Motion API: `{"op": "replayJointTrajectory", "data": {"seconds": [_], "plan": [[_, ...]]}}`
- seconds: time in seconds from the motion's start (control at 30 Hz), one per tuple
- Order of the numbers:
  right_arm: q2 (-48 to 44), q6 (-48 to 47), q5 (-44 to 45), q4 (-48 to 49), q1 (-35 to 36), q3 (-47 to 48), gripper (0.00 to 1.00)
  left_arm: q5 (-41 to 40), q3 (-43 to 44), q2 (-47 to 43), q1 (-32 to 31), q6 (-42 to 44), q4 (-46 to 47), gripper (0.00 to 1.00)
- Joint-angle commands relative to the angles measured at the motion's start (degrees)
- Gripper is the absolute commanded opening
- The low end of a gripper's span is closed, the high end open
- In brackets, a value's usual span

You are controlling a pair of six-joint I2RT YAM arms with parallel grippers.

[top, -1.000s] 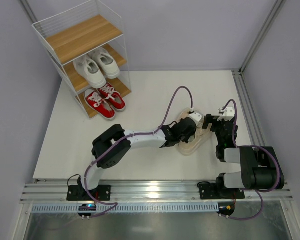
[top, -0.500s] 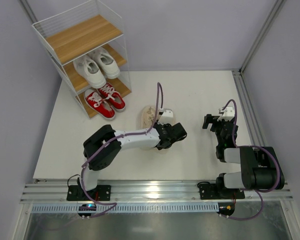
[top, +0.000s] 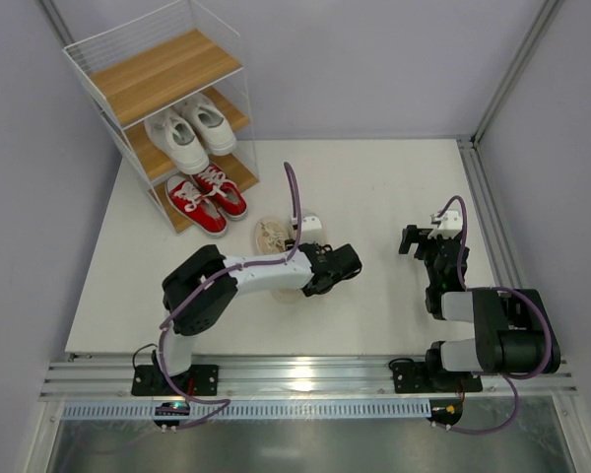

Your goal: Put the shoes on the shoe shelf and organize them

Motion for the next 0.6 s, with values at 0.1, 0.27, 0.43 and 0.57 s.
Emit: {"op": "replayJointTrajectory", "data": {"seconds": [0.1,0.27,0.43,0.57], "plan": [[0.09,-0.37,-0.52,4.65,-0.13,1.12,0.97,-4.51,-0.78,-2.66,0.60,-2.80,-4.26,0.63],[0.09,-0.37,-0.52,4.65,-0.13,1.21,0.97,-2.24,-1.30,-2.22,3.23,1.24,0.12,0.66],[0.09,-0.37,-0.52,4.65,-0.13,1.21,0.97,1.90,-2.62,-2.31,5.88,7.74,6.71,0.60],[0.01,-0.37,-0.52,4.65,-0.13,1.21,0.97,3.83,-2.10,-2.49,7.28,12.49,10.59,0.52]]}}
